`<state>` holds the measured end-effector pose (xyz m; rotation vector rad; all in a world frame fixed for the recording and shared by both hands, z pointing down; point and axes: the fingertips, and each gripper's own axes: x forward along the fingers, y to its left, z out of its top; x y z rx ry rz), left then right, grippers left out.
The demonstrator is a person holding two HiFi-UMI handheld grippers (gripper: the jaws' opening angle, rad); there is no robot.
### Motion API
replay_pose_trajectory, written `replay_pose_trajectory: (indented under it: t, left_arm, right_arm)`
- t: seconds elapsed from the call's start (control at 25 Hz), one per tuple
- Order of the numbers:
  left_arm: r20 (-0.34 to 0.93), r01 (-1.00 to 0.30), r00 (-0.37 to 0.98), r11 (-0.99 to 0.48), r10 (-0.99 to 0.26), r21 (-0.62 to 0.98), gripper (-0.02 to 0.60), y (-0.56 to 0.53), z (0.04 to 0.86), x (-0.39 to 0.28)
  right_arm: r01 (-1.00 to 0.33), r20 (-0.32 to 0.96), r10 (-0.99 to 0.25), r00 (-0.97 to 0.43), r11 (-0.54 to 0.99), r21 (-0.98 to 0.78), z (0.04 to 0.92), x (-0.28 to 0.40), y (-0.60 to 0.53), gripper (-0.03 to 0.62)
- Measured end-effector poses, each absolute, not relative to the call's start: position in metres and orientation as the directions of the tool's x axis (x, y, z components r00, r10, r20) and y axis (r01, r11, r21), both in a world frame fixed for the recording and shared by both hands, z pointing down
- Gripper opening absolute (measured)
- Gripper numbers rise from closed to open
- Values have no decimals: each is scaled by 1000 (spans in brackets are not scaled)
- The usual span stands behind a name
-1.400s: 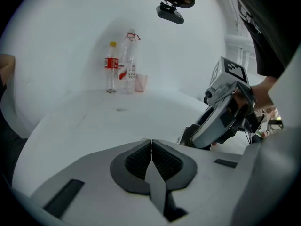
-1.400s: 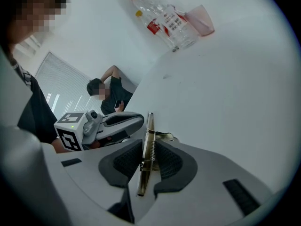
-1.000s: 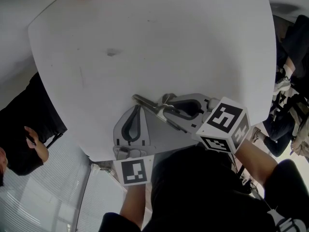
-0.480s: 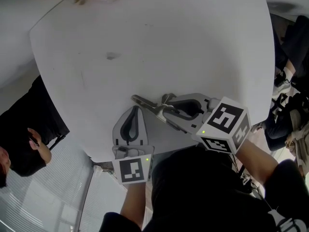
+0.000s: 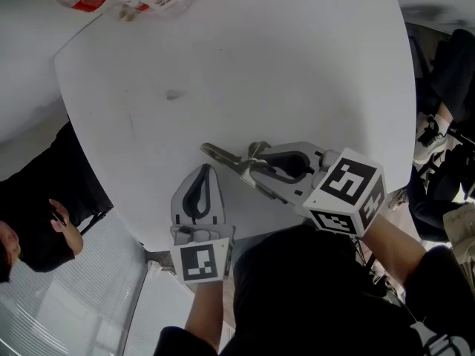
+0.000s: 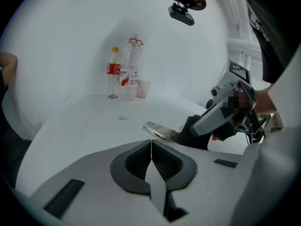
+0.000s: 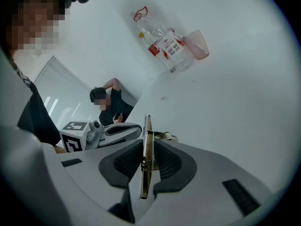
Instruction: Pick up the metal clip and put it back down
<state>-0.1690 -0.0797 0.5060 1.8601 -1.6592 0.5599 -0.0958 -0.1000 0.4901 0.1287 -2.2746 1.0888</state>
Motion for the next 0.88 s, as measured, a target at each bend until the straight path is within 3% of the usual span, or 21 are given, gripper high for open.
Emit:
replay_pose_trajectory:
  t: [0.88]
  left_arm:
    - [482,-996,93,-78,-871,51,23,-108,411,-161]
  right_arm:
    - [-276,476,40,-879,772,-573,407,-85,-131,91]
